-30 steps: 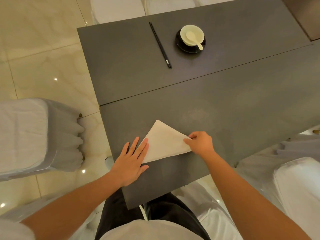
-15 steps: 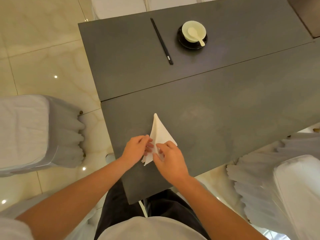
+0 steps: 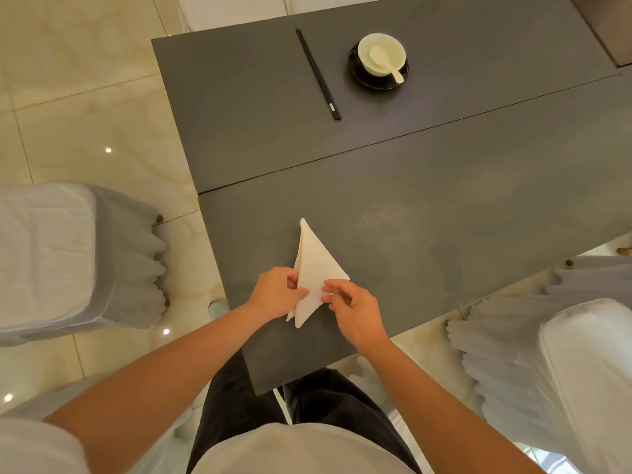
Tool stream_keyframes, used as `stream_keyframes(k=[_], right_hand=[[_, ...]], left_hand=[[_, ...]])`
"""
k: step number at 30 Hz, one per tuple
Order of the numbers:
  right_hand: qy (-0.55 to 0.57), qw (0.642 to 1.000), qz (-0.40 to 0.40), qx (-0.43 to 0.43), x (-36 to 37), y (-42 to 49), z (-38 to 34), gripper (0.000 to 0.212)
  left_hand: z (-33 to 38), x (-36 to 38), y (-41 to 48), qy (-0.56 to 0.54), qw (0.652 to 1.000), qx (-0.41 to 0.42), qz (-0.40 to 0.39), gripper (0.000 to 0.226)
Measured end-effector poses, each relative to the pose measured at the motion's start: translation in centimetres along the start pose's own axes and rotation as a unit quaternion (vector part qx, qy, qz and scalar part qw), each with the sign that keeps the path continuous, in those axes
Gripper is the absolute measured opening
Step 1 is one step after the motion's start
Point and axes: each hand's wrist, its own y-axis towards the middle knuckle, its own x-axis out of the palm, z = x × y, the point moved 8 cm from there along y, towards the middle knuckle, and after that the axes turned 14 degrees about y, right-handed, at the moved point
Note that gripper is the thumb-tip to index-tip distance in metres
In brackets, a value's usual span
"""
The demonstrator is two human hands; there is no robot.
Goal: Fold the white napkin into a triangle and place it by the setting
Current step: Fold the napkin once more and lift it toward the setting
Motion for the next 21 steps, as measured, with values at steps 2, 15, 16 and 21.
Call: stream_keyframes(k=[2, 15, 16, 21], right_hand=[[-0.036, 0.999, 0.0, -0.025, -0.3, 0.3, -0.7, 0.029], [-0.394, 0.889, -0.138, -0.188, 4.3, 1.0, -3.0, 0.056], [-0.413, 0.879, -0.152, -0.18, 4.8, 0.9, -2.4, 0.058], [-0.478, 0.841, -0.194, -0.165, 4.9, 1.7, 0.2, 0.061]], left_hand=[[-0.3, 0.0, 0.1, -0.022, 1.0, -0.017, 0.006, 0.017], [0.0, 0.8, -0.6, -0.115, 0.992, -0.048, -0.034, 0.033], [0.3, 0.9, -0.8, -0.094, 0.993, -0.048, -0.055, 0.042], [3.1, -2.8, -1.4, 0.281, 0.944, 0.106, 0.135, 0.036]])
